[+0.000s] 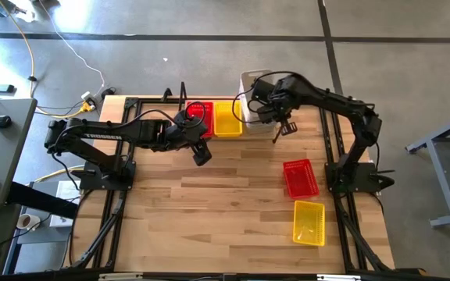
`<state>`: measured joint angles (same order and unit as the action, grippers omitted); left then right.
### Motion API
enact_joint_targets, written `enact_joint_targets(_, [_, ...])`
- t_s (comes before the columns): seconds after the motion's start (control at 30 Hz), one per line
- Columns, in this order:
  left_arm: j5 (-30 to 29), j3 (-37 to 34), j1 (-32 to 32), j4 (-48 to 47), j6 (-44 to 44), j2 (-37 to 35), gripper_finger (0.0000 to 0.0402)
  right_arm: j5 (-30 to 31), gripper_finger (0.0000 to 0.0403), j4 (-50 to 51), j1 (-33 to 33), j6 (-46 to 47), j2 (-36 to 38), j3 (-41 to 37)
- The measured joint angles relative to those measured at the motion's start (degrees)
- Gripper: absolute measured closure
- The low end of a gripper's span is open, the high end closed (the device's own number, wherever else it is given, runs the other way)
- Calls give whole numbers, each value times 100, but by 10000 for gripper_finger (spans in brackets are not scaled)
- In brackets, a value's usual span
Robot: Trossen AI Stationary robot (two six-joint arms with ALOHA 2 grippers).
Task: Stack baskets on shelf by color
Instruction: Stack the gray bin on the gray bins on the shelf
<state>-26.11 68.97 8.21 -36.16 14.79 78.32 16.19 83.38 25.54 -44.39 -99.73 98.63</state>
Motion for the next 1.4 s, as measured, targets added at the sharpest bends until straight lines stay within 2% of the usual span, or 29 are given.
enact_joint_targets(0.43, [2, 0, 2, 0, 0, 0, 275, -121, 403, 485, 24, 89, -115, 0])
enact_joint_targets(0.5, [0, 0, 2, 0, 0, 0, 275, -267, 403, 483, 26, 86, -115, 0])
enact_joint_targets(0.83, [0, 0, 1, -2, 0, 0, 275, -245, 403, 440, 17, 100, -115, 0])
enact_joint_targets(1.1, [1, 0, 1, -2, 0, 0, 275, -246, 402, 430, 17, 558, -113, 0])
enact_joint_targets(1.4, [0, 0, 1, -3, -1, 0, 275, -509, 380, 317, 17, 788, -112, 0])
